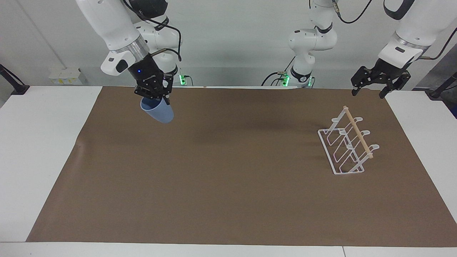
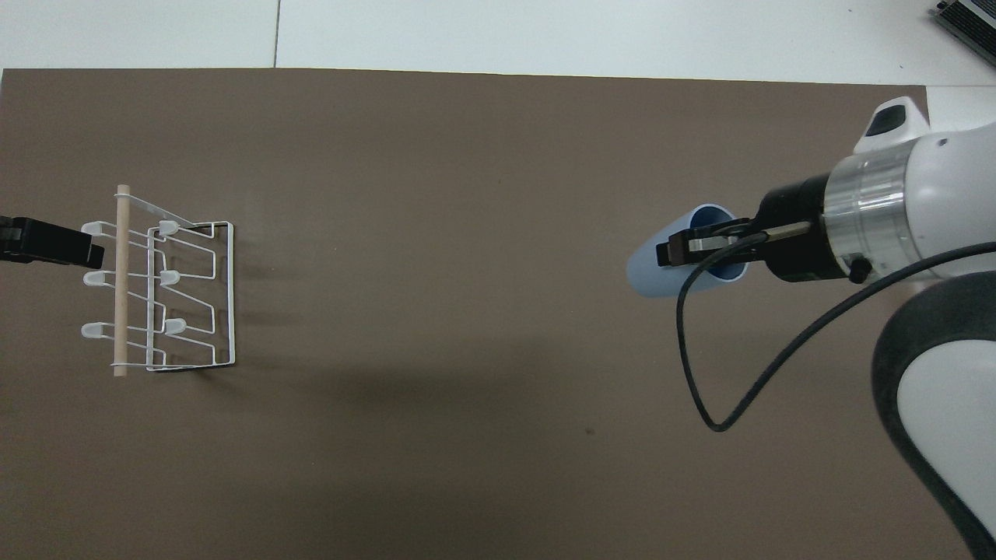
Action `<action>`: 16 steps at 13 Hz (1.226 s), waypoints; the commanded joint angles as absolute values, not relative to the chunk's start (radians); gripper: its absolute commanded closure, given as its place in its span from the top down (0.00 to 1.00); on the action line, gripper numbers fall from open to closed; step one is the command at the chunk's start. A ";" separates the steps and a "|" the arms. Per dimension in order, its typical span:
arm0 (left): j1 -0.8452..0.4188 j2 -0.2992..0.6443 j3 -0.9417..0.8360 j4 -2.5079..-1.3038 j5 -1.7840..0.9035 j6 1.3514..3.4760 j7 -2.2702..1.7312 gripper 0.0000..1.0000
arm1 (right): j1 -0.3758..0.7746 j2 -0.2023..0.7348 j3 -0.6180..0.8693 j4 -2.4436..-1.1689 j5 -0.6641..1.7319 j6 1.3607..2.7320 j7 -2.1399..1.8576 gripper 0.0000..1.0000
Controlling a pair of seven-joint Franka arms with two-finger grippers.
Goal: Hang cup on cup holder
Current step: 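Carry the cup with the right gripper toward the left arm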
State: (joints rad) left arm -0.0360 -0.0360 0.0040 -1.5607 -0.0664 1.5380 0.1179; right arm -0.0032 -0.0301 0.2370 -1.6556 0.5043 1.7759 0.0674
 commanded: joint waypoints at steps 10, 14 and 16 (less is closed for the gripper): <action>-0.046 -0.074 0.011 -1.618 -0.089 1.552 0.438 1.00 | 0.282 -0.035 0.244 -1.655 0.764 2.088 0.601 0.00; -0.055 -0.072 0.009 -1.617 -0.106 1.554 0.601 1.00 | 0.350 -0.034 0.245 -1.661 0.772 2.212 0.777 0.00; -0.075 -0.074 0.006 -1.618 -0.124 1.551 0.694 1.00 | 0.377 -0.032 0.247 -1.663 0.772 2.268 0.863 0.00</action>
State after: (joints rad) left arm -0.0488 -0.0421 0.0006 -1.5801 -0.1072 1.5376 0.6133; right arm 0.3608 -0.0292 0.2463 -1.6532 0.7424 2.2175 0.8002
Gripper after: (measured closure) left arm 0.000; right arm 0.934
